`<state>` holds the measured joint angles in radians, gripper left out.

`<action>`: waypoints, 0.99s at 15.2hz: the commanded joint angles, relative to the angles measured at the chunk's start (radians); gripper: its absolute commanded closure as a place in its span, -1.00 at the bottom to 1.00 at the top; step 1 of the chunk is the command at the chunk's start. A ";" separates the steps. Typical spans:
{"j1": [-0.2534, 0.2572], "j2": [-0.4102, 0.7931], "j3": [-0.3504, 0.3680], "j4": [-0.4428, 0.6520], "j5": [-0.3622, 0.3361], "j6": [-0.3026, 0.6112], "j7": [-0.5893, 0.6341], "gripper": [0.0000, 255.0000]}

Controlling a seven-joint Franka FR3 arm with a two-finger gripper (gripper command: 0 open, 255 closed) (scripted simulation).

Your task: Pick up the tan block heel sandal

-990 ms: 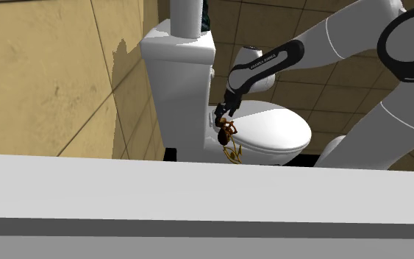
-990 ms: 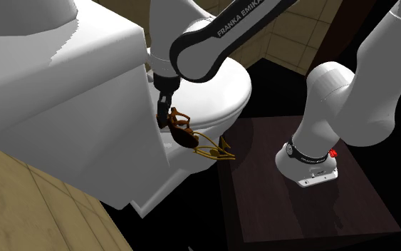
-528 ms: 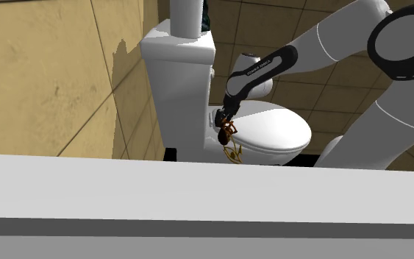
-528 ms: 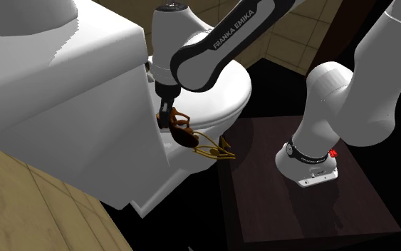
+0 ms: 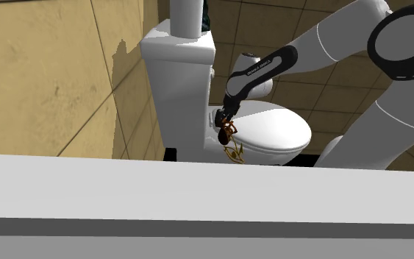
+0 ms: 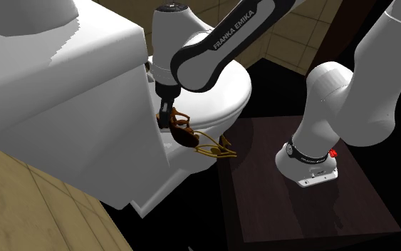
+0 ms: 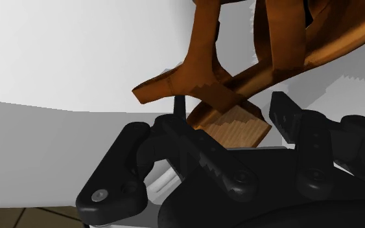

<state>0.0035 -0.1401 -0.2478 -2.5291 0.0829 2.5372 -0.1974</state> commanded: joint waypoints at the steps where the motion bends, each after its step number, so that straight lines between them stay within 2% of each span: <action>1: 0.000 0.001 -0.001 0.002 0.000 -0.001 0.000 1.00; 15: -0.016 -0.123 0.016 0.088 -0.054 -0.208 0.051 1.00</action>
<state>-0.0104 -0.2531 -0.2316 -2.4496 0.0320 2.3479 -0.1473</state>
